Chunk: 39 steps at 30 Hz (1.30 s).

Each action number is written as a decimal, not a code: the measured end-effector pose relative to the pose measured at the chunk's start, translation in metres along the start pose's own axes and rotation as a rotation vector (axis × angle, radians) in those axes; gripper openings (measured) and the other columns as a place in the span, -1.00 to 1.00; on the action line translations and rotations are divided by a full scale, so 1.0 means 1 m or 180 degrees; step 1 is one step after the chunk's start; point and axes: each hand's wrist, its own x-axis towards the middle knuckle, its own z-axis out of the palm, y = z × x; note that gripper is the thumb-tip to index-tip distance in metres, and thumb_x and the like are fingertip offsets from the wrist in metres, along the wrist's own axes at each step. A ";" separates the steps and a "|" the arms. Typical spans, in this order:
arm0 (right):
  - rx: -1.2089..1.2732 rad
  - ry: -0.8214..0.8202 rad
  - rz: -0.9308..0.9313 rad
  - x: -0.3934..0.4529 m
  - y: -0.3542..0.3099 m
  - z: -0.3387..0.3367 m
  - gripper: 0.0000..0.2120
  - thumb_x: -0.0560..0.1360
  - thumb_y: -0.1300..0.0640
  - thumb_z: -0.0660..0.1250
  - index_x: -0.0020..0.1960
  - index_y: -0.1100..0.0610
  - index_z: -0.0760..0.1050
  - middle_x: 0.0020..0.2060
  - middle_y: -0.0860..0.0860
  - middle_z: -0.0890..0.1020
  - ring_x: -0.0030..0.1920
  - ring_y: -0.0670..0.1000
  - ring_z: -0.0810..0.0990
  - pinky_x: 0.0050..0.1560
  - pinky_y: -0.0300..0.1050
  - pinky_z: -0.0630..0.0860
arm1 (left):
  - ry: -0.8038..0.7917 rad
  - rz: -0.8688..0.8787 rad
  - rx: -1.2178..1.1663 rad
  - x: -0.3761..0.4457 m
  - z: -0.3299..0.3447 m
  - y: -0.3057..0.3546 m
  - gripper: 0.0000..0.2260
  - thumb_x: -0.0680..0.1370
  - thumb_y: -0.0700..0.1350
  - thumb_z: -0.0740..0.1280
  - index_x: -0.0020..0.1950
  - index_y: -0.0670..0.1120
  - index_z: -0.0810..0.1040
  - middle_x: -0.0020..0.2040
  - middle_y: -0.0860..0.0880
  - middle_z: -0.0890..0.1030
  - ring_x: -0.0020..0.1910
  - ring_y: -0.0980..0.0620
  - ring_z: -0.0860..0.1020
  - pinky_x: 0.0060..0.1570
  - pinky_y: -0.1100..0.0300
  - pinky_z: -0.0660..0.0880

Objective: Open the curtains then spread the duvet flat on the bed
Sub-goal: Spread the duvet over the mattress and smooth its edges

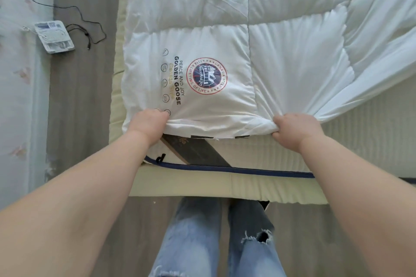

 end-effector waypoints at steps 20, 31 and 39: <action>-0.0007 -0.0879 -0.0291 -0.037 -0.059 0.048 -0.69 0.58 -0.03 0.16 0.29 -0.01 0.40 0.23 0.06 0.52 0.24 0.13 0.50 0.06 0.02 0.36 | -0.1734 -0.0185 0.0904 -0.026 0.020 0.003 -0.62 0.49 -0.26 0.26 0.29 -0.06 0.52 0.22 -0.03 0.53 0.18 -0.08 0.54 -0.02 0.06 0.51; 0.1290 -0.1152 -0.0995 -0.013 -0.001 0.017 -0.71 0.55 -0.05 0.23 0.17 0.09 0.48 0.06 0.05 0.56 0.07 0.15 0.55 0.05 0.00 0.49 | -0.1428 0.0028 -0.0180 -0.016 -0.022 0.162 -0.87 0.49 -0.07 0.19 -0.09 0.04 0.53 -0.08 0.03 0.57 -0.13 -0.05 0.51 -0.16 0.14 0.46; 0.1057 0.0617 -0.0344 -0.064 0.198 0.046 -0.66 0.49 0.16 0.25 0.26 0.09 0.44 0.15 0.09 0.47 0.17 0.16 0.42 0.15 0.01 0.40 | 0.0327 0.0717 -0.1118 0.044 -0.086 0.402 -0.53 0.43 0.08 0.31 0.32 0.05 0.37 0.31 -0.04 0.38 0.27 -0.12 0.39 0.13 0.02 0.43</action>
